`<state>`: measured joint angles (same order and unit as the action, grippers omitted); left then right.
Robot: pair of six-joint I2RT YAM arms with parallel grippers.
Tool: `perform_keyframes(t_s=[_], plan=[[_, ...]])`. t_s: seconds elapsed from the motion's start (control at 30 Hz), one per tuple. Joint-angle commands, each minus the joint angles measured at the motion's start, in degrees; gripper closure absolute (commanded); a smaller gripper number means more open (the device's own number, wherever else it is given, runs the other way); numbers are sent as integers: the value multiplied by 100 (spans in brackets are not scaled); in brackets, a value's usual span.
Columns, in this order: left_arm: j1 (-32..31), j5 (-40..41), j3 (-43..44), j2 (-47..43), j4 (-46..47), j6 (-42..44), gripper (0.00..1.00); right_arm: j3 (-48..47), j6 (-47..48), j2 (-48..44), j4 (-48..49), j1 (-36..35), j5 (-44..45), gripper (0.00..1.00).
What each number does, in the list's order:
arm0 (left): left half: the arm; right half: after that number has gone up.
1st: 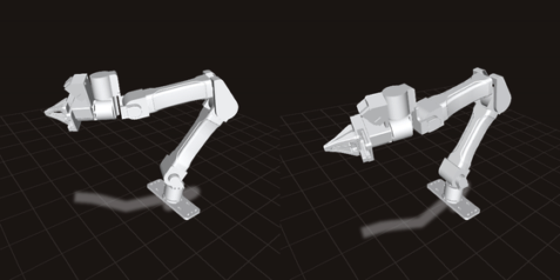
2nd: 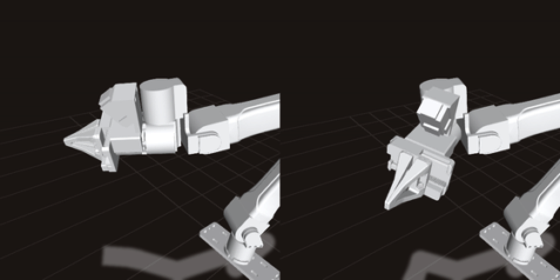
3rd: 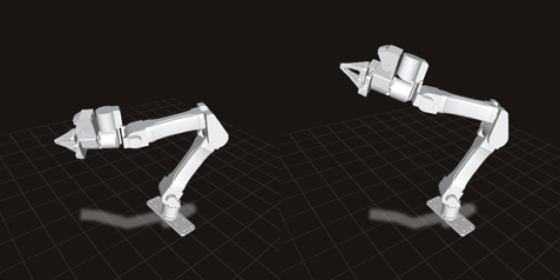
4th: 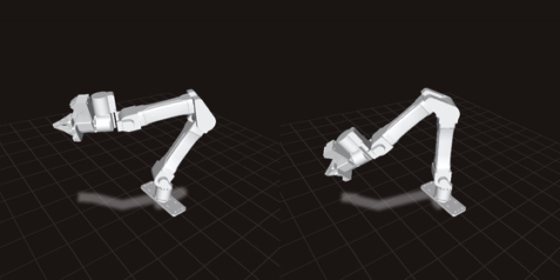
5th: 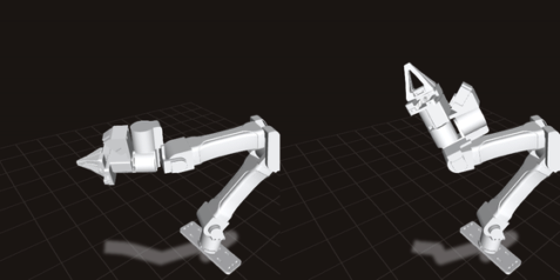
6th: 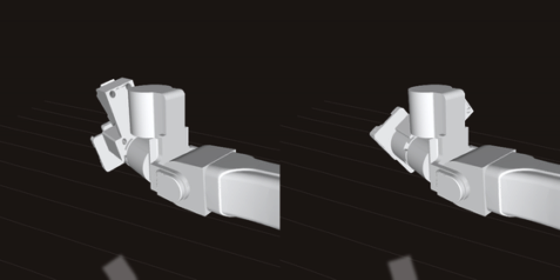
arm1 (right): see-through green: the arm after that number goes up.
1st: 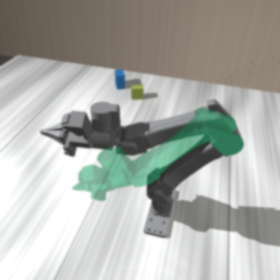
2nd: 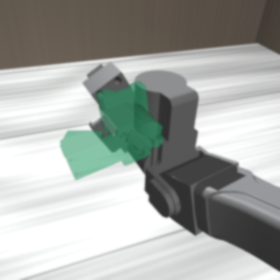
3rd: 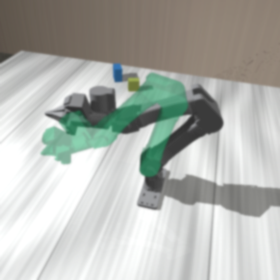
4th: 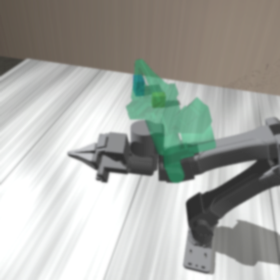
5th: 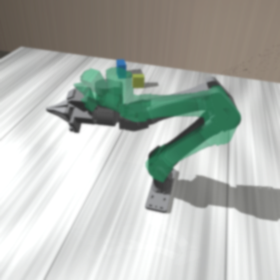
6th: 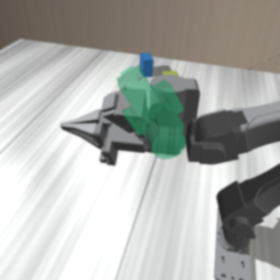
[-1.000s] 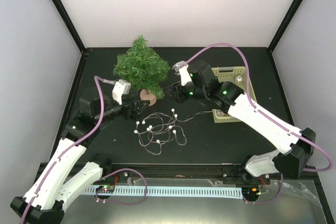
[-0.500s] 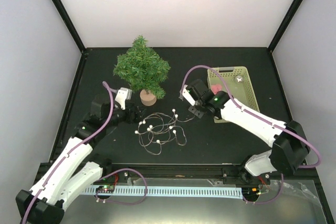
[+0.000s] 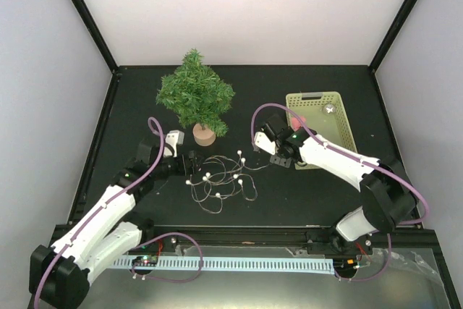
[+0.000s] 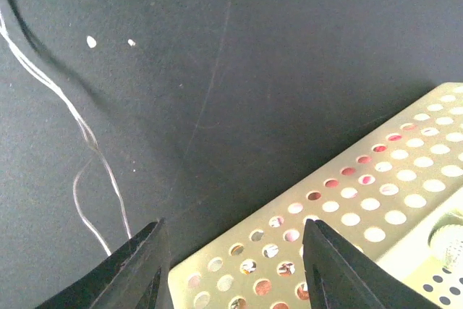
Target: Decorate the small christmas tree
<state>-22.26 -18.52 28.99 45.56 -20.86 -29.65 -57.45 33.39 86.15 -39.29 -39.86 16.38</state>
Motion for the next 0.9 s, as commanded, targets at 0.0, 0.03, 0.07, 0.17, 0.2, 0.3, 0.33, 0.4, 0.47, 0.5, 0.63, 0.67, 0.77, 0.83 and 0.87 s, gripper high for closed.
perform_keyframes(t_s=[0.0, 0.03, 0.07, 0.17, 0.2, 0.3, 0.33, 0.4, 0.47, 0.5, 0.63, 0.67, 0.77, 0.83, 0.87], plan=[[-26, -75, -57, 179, 275, -178, 14, 20, 299, 19, -203, 17, -1, 48], [-24, -24, -72, 226, 287, -189, 14, -4, 285, 11, -229, 14, 63, 48], [-24, 6, -84, 278, 289, -192, 15, -45, 271, -12, -267, 13, 116, 48], [-22, 84, -144, 427, 335, -230, 18, -293, 206, -139, -509, 13, -27, 48], [-24, 102, -166, 480, 363, -250, 19, -342, 189, -199, -596, 15, -95, 48], [-24, 144, -304, 665, 503, -322, 22, -284, 320, -419, -827, 6, -309, 48], [-16, 155, -358, 724, 550, -350, 22, -220, 418, -490, -877, 4, -400, 48], [-17, 151, -450, 844, 659, -384, 24, -80, 471, -597, -815, 4, -359, 48], [-15, 143, -517, 977, 755, -392, 25, -2, 498, -597, -809, 6, -305, 47], [-15, 131, -548, 1045, 811, -392, 25, 38, 528, -577, -810, 4, -309, 47], [-15, 76, -641, 1340, 986, -392, 27, 144, 600, -437, -889, 7, -371, 45], [-15, 52, -674, 1396, 1039, -392, 27, 166, 619, -406, -900, 4, -371, 45], [-15, 1, -785, 1478, 1199, -433, 29, 304, 731, -345, -615, 11, -115, 45], [-15, 19, -838, 1519, 1265, -439, 30, 399, 828, -313, -251, 20, 206, 47], [-15, 32, -857, 1549, 1304, -432, 30, 435, 890, -279, -97, 29, 323, 49]])
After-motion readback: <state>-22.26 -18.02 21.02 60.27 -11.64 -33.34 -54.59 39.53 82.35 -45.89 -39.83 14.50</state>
